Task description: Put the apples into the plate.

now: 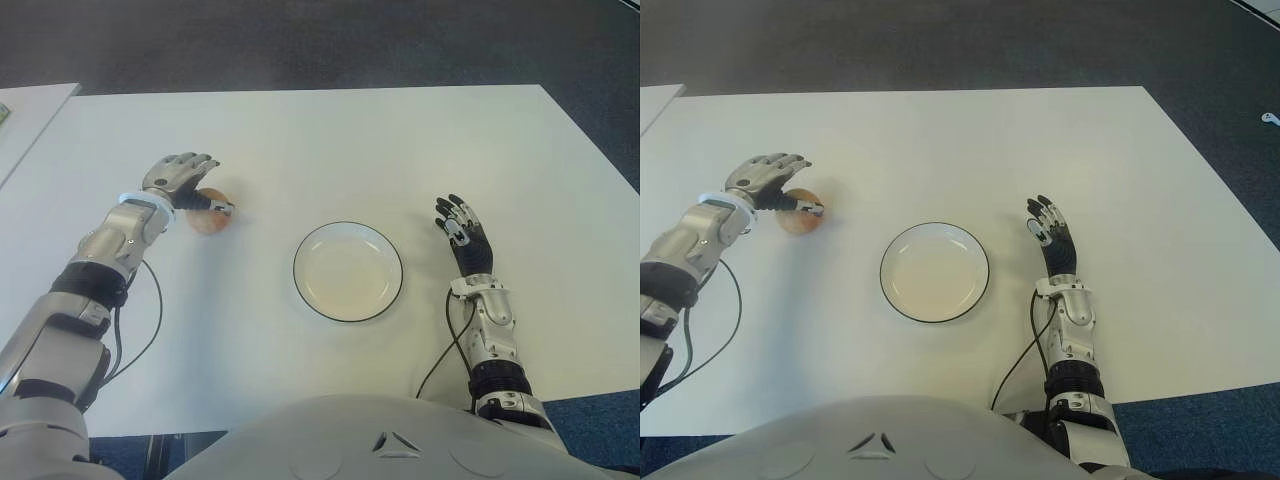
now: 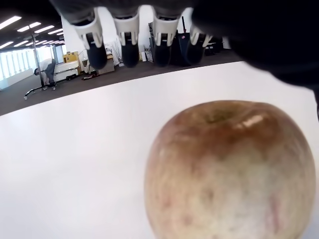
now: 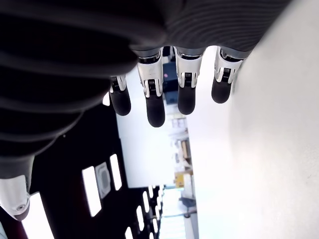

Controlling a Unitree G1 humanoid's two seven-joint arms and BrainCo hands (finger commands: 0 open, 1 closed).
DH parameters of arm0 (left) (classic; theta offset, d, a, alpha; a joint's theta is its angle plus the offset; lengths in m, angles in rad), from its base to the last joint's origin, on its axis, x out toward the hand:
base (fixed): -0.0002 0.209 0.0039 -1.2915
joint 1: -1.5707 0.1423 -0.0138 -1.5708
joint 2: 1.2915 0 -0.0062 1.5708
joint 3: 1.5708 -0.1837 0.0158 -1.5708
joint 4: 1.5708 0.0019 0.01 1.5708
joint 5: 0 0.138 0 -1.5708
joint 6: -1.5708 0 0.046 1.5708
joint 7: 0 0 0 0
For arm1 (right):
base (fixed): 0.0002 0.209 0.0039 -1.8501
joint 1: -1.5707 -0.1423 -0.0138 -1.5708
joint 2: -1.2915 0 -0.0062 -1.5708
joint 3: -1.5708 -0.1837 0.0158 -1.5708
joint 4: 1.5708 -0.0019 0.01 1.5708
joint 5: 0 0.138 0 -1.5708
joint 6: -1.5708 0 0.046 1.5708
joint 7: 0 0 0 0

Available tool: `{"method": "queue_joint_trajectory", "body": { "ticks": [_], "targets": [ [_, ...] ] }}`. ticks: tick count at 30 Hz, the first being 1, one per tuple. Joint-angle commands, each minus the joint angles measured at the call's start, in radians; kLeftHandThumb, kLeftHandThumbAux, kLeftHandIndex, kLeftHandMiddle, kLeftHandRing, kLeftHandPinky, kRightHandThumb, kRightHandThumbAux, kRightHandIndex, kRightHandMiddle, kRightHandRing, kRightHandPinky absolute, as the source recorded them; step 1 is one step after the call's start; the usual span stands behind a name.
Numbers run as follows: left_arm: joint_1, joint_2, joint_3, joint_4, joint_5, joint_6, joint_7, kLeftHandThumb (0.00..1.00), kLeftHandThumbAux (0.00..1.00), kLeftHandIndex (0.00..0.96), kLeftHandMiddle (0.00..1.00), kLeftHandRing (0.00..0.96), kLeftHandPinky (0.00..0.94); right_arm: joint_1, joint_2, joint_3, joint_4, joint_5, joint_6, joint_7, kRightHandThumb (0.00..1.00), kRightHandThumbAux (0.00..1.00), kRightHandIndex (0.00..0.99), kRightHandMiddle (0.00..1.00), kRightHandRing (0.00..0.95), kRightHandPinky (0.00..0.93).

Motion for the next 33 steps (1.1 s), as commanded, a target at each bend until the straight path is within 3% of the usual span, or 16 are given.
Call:
{"method": "queue_joint_trajectory", "body": {
  "ticks": [1,22,26,33],
  "targets": [
    [0.010,-0.015,-0.002,-0.007,-0.011,0.013,-0.025,0.219,0.264,0.000,0.000,0.000,0.011,0.112,0.035,0.007,0.066,-0.005,0.066,-0.006,0.292,0.532,0.124,0.191,0.098,0.000],
    [0.031,-0.049,-0.013,0.028,-0.020,0.005,0.004,0.201,0.286,0.000,0.000,0.000,0.016,0.114,0.033,0.005,0.058,0.001,0.071,0.007,0.307,0.525,0.127,0.195,0.108,0.025],
    [0.021,-0.070,-0.026,0.107,-0.014,-0.017,0.048,0.203,0.291,0.000,0.000,0.000,0.014,0.114,0.031,0.005,0.056,0.000,0.073,0.007,0.301,0.526,0.126,0.194,0.107,0.020],
    [0.063,-0.065,-0.010,0.050,-0.033,-0.012,0.029,0.204,0.305,0.000,0.000,0.000,0.012,0.116,0.026,0.000,0.054,0.008,0.077,0.015,0.314,0.526,0.123,0.194,0.104,0.020]
  ]
}}
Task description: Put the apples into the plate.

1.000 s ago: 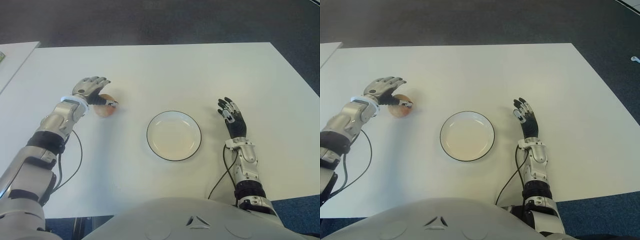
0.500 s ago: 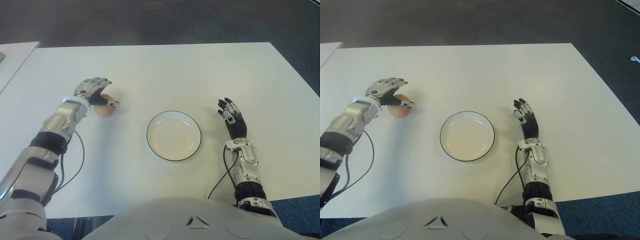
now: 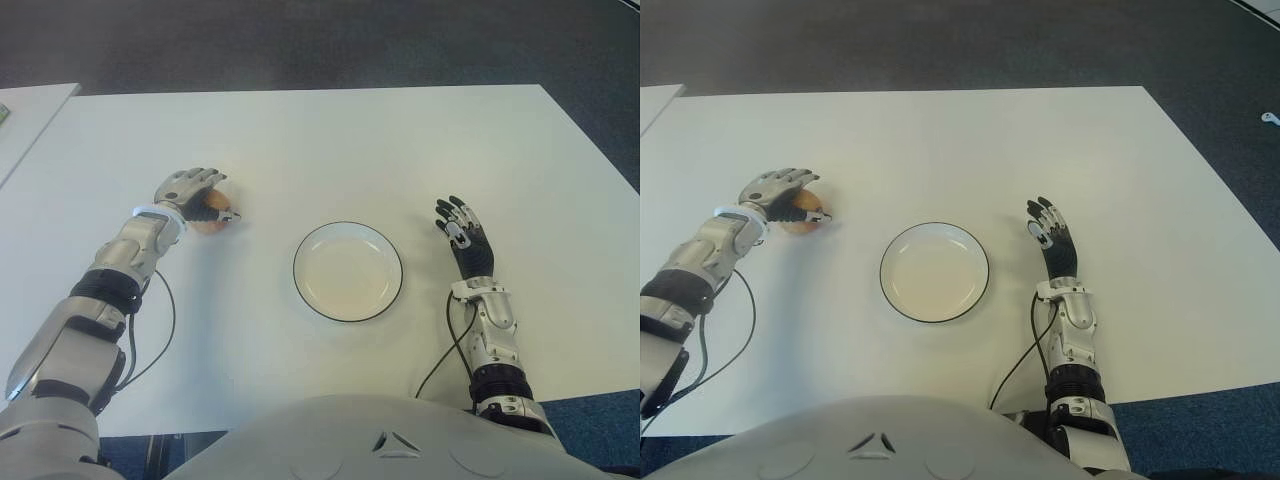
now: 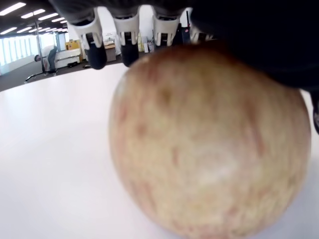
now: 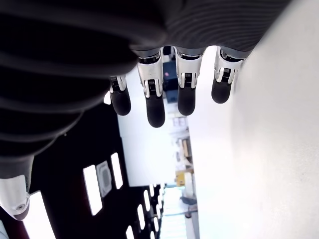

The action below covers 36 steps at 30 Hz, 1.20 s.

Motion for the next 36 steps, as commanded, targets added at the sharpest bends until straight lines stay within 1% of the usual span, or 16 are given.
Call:
{"method": "queue_joint_trajectory", "body": {
  "ticks": [1,7,10,13,19,22,28,30,31,33,34,36],
  "targets": [
    [0.043,-0.006,0.002,-0.030,-0.019,0.003,-0.008,0.205,0.311,0.000,0.000,0.000,0.012,0.096,0.024,0.001,0.075,0.005,0.077,0.002,0.318,0.526,0.122,0.195,0.105,0.018],
    [0.068,0.004,0.003,-0.063,-0.025,0.010,-0.025,0.204,0.327,0.000,0.000,0.000,0.011,0.094,0.022,-0.004,0.079,0.007,0.074,0.007,0.324,0.526,0.120,0.193,0.102,0.010],
    [0.076,0.001,0.003,-0.062,-0.027,0.017,-0.032,0.203,0.329,0.000,0.000,0.000,0.009,0.095,0.020,-0.006,0.081,0.008,0.078,0.009,0.326,0.524,0.119,0.190,0.101,0.025],
    [0.085,-0.004,0.003,-0.058,-0.032,0.022,-0.032,0.202,0.330,0.000,0.000,0.000,0.008,0.094,0.020,-0.008,0.085,0.005,0.076,0.009,0.316,0.524,0.117,0.183,0.096,0.018],
    [0.126,-0.004,0.007,-0.100,-0.043,0.037,-0.036,0.194,0.334,0.000,0.000,0.000,0.007,0.093,0.016,-0.011,0.087,0.000,0.077,0.006,0.309,0.530,0.118,0.174,0.087,0.011],
    [0.160,-0.010,0.011,-0.137,-0.050,0.056,-0.043,0.185,0.337,0.000,0.000,0.000,0.010,0.093,0.012,-0.012,0.087,0.000,0.078,0.009,0.307,0.529,0.120,0.174,0.085,0.006],
    [0.181,-0.021,0.010,-0.157,-0.057,0.084,-0.050,0.176,0.344,0.000,0.000,0.000,0.011,0.091,0.006,-0.014,0.091,0.002,0.074,0.014,0.304,0.530,0.122,0.172,0.085,0.008],
    [0.181,-0.036,0.004,-0.134,-0.058,0.093,-0.044,0.171,0.343,0.000,0.000,0.000,0.013,0.090,0.005,-0.017,0.096,0.005,0.062,0.020,0.304,0.533,0.123,0.169,0.082,0.010],
    [0.163,-0.054,-0.004,-0.082,-0.054,0.088,-0.027,0.169,0.343,0.000,0.000,0.000,0.014,0.090,0.005,-0.017,0.097,0.006,0.057,0.023,0.304,0.534,0.123,0.167,0.081,0.011],
    [0.139,-0.073,-0.014,-0.018,-0.050,0.080,-0.005,0.160,0.337,0.000,0.000,0.000,0.017,0.090,0.005,-0.018,0.097,0.006,0.053,0.026,0.306,0.535,0.127,0.169,0.083,0.023],
    [0.131,-0.079,-0.017,0.002,-0.049,0.076,0.002,0.157,0.335,0.000,0.000,0.000,0.018,0.090,0.005,-0.019,0.096,0.006,0.052,0.026,0.307,0.536,0.129,0.169,0.084,0.028],
    [0.132,-0.080,-0.016,0.001,-0.054,0.071,0.004,0.152,0.330,0.000,0.000,0.000,0.020,0.092,0.003,-0.018,0.095,0.003,0.054,0.026,0.309,0.533,0.133,0.175,0.090,0.033]
  ]
}}
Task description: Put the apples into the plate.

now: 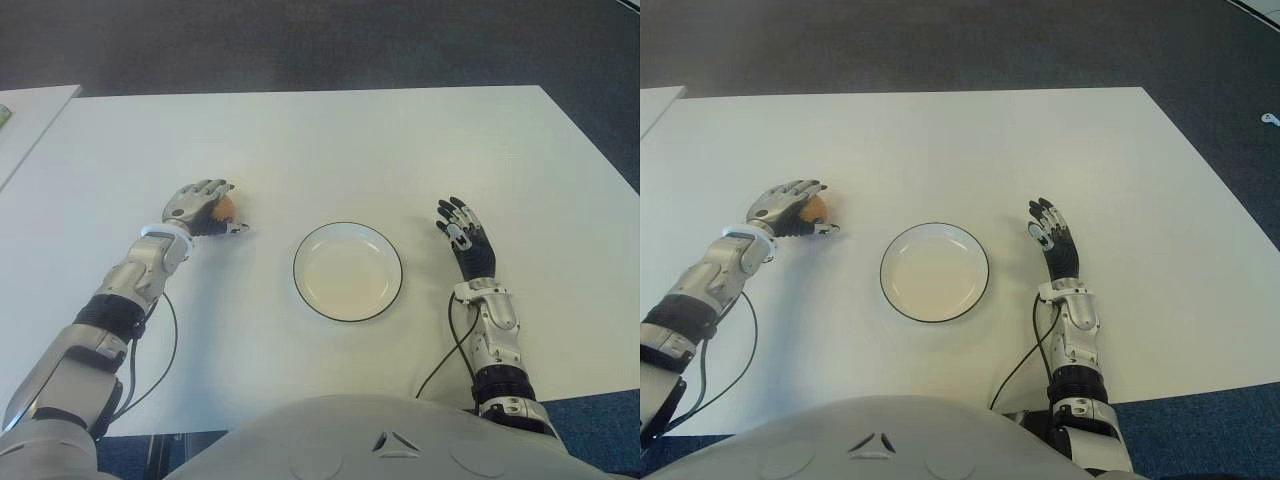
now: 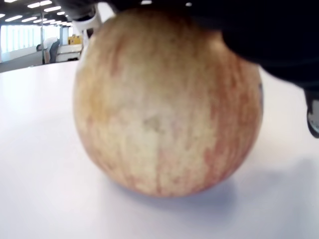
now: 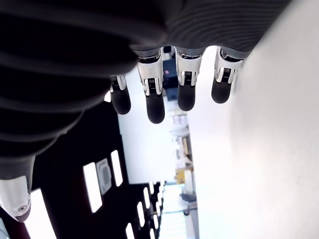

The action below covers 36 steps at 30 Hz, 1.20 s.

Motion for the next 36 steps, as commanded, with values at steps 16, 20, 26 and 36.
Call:
{"method": "queue_joint_trajectory", "body": {
  "ticks": [16,20,26,36],
  "targets": [
    [-0.021,-0.080,-0.050,0.215,-0.012,-0.049,0.050,0.150,0.390,0.138,0.151,0.174,0.247,0.087,0.001,-0.001,0.089,-0.009,0.072,-0.005,0.289,0.534,0.130,0.182,0.095,0.020],
    [-0.071,-0.100,-0.068,0.327,0.007,-0.069,0.095,0.257,0.508,0.296,0.404,0.419,0.487,0.084,0.000,-0.003,0.093,-0.007,0.072,-0.005,0.293,0.532,0.132,0.186,0.098,0.019],
    [-0.109,-0.083,-0.142,0.369,0.094,-0.004,0.143,0.646,0.680,0.416,0.630,0.630,0.626,0.078,0.002,-0.004,0.101,-0.007,0.067,-0.010,0.292,0.535,0.136,0.182,0.094,0.011],
    [-0.101,-0.070,-0.179,0.345,0.107,0.063,0.177,0.718,0.700,0.438,0.740,0.736,0.748,0.072,0.004,-0.007,0.108,-0.005,0.061,-0.009,0.291,0.539,0.140,0.187,0.100,0.028]
  ]
}}
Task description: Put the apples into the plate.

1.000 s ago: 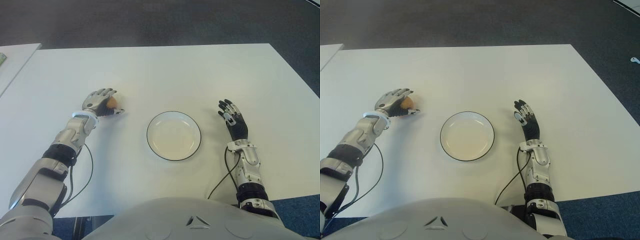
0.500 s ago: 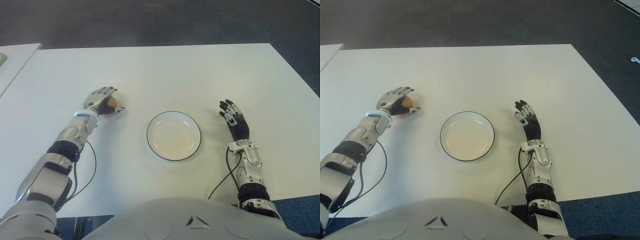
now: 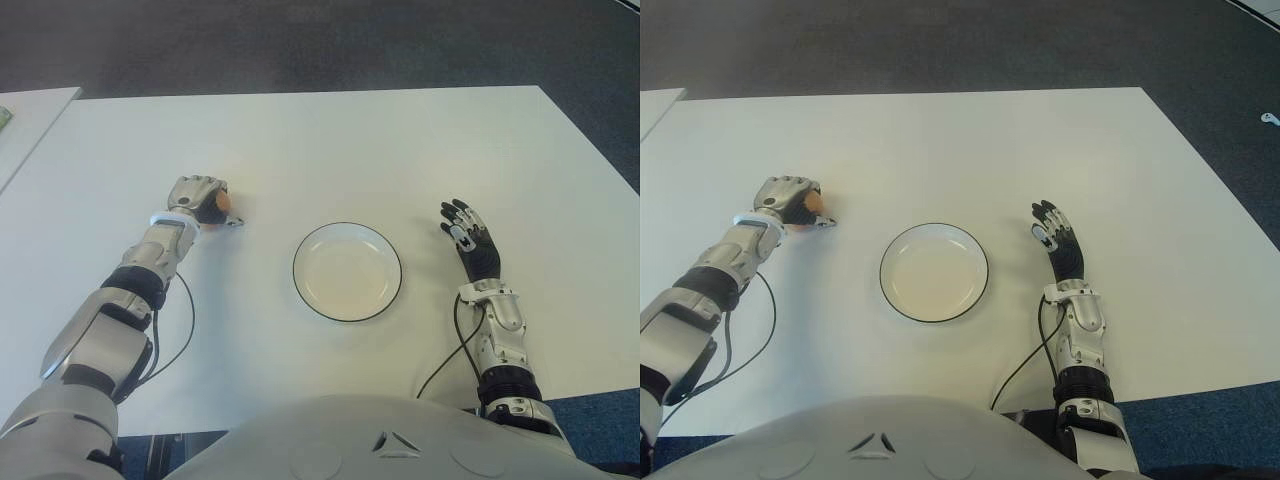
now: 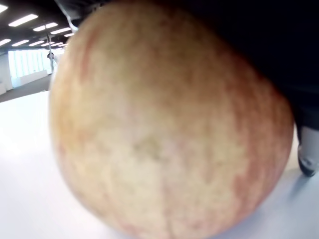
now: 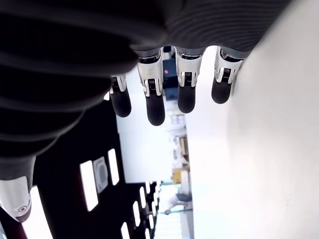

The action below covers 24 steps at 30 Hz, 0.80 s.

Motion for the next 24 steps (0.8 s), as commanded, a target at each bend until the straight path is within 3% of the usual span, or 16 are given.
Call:
{"method": "queue_joint_trajectory", "body": {
  "ticks": [1,24],
  "targets": [
    [0.066,-0.014,-0.044,0.051,0.032,0.035,-0.009,0.720,0.700,0.439,0.746,0.741,0.757,0.072,0.027,-0.001,0.097,-0.002,0.061,-0.011,0.291,0.539,0.140,0.187,0.100,0.030],
    [0.068,-0.029,-0.016,0.052,-0.032,0.023,0.015,0.741,0.702,0.441,0.796,0.806,0.788,0.060,0.027,-0.004,0.110,-0.004,0.064,-0.023,0.290,0.530,0.138,0.189,0.099,0.025]
  ]
}}
